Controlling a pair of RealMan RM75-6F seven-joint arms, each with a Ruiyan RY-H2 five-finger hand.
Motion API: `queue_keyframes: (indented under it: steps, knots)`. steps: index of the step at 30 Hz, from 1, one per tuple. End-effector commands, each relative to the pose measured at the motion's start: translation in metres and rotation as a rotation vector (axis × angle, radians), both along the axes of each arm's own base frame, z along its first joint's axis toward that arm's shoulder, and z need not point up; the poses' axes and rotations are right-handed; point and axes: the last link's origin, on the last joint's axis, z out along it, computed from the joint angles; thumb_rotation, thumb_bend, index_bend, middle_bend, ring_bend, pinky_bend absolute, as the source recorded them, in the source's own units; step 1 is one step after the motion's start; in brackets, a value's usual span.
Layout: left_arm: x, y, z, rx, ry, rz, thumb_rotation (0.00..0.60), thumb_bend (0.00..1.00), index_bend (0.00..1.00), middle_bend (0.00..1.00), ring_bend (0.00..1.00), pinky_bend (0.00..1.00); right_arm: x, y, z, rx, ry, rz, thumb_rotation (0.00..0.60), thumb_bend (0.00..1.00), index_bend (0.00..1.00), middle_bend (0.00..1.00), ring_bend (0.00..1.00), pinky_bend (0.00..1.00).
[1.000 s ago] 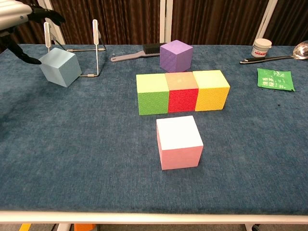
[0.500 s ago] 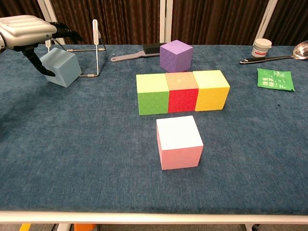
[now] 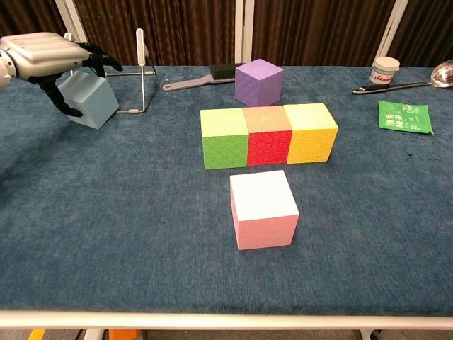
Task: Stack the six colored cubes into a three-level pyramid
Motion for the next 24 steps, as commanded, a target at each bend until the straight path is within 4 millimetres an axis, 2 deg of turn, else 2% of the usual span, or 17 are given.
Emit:
queue_keyframes:
  steps: [1,8,13,20,24]
  knots:
    - [-0.002,-0.001,0.000,0.010,-0.009,0.002,0.600,0.19,0.15,0.40,0.04,0.19,-0.001,0.000,-0.002,0.004,-0.003,-0.002,0.600,0.00,0.00,0.10,0.00,0.00]
    - [-0.001,-0.006,0.010,0.038,-0.116,0.007,0.600,0.21,0.16,0.43,0.05,0.19,-0.002,0.000,-0.003,0.006,-0.005,0.005,0.600,0.00,0.00,0.10,0.00,0.00]
    - [0.002,-0.012,0.028,0.069,-0.249,0.047,0.600,0.21,0.16,0.44,0.07,0.20,0.002,0.001,0.000,0.003,0.001,0.019,0.600,0.00,0.00,0.10,0.00,0.00]
    - [0.008,-0.036,0.054,0.089,-0.361,0.180,0.600,0.21,0.16,0.46,0.08,0.21,0.013,0.006,-0.002,0.020,0.003,0.057,0.600,0.00,0.00,0.10,0.00,0.00]
    - [0.012,-0.052,0.065,0.069,-0.441,0.330,0.600,0.21,0.16,0.46,0.08,0.21,0.025,0.013,-0.005,0.046,0.016,0.099,0.600,0.00,0.00,0.10,0.00,0.00]
